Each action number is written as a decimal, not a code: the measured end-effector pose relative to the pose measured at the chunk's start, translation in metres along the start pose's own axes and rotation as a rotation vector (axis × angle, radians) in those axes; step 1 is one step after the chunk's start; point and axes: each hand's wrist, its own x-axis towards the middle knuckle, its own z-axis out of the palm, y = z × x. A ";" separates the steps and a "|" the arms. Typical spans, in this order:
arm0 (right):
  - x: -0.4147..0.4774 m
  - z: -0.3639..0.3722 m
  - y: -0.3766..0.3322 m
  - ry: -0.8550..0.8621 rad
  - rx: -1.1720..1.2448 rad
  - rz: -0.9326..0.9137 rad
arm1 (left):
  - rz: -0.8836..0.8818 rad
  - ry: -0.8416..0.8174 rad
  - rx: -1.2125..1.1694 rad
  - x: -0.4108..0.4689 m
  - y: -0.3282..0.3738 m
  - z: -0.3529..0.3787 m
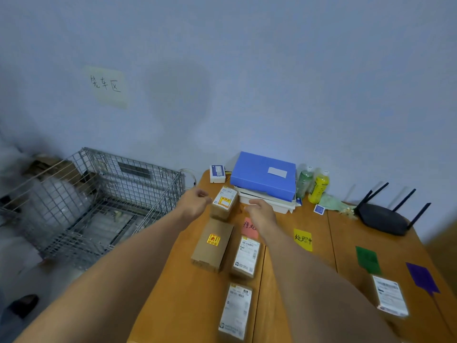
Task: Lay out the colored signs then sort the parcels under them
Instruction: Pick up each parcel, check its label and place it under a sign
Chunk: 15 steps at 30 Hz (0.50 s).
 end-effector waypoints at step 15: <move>0.083 0.073 0.005 0.024 0.012 0.139 | 0.008 -0.161 0.055 0.151 -0.039 0.010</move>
